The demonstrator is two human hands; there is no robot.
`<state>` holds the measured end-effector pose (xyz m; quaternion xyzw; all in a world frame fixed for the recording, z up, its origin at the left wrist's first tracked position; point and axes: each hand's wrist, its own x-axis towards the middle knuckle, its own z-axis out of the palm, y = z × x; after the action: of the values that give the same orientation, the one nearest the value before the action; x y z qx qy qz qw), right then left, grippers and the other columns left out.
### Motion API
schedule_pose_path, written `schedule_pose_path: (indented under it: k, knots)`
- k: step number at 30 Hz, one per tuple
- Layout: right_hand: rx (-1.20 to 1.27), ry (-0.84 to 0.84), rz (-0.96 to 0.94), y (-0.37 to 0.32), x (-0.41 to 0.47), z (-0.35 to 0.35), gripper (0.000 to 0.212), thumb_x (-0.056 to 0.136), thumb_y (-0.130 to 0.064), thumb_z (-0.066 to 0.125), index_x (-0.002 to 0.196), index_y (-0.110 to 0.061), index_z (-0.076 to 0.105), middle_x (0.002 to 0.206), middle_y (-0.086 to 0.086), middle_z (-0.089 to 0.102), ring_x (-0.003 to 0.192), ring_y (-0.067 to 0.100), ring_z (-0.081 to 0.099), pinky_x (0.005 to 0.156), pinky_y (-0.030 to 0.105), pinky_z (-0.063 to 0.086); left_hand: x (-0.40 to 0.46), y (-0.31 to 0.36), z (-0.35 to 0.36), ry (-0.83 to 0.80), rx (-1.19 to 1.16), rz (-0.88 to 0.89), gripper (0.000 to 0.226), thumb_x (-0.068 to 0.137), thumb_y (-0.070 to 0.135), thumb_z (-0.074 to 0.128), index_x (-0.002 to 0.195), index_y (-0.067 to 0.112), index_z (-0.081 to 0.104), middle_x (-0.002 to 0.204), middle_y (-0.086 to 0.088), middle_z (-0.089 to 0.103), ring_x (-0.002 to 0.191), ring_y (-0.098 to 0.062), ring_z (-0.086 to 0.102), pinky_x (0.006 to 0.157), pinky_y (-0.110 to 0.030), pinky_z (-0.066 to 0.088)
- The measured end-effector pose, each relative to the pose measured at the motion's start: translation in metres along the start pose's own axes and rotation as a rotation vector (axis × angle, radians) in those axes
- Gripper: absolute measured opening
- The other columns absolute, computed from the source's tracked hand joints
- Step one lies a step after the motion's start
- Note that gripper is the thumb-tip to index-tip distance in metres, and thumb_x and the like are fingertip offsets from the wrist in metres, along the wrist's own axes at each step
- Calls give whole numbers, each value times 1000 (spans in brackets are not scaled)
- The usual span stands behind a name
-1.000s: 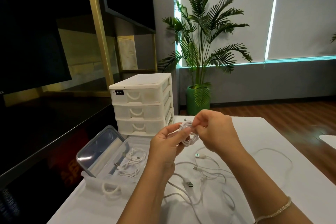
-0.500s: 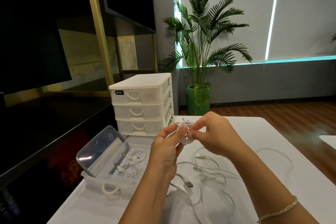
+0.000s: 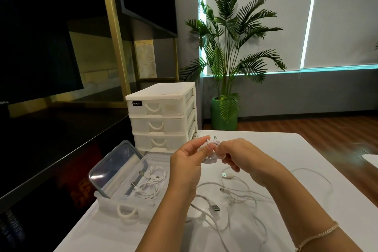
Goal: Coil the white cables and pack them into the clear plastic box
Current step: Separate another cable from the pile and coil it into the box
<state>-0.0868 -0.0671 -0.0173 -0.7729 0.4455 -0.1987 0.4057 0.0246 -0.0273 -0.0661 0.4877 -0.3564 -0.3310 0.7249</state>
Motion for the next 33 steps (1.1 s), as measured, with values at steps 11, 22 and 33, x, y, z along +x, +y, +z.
schedule_pose_path:
  k: [11,22,33]
  knots:
    - [182,-44,118,10,2,-6,25,83,-14,45,60,-11,39,52,1,30,48,11,22,48,24,22,-5,0,3,-46,139,49,18,79,18,69,86,34,70,104,0,70,97,-18,65,85,-29,54]
    - [184,35,59,11,6,2,16,80,-18,64,68,-8,62,65,4,54,57,13,44,49,22,38,-3,-1,1,0,141,118,16,77,20,71,83,34,69,97,2,71,94,-17,66,77,-29,57]
    - [280,9,99,12,6,-2,13,79,-11,65,69,-3,61,61,7,54,50,13,43,45,22,38,-4,-1,1,-14,205,145,14,81,20,68,84,34,68,93,4,71,90,-15,66,75,-24,56]
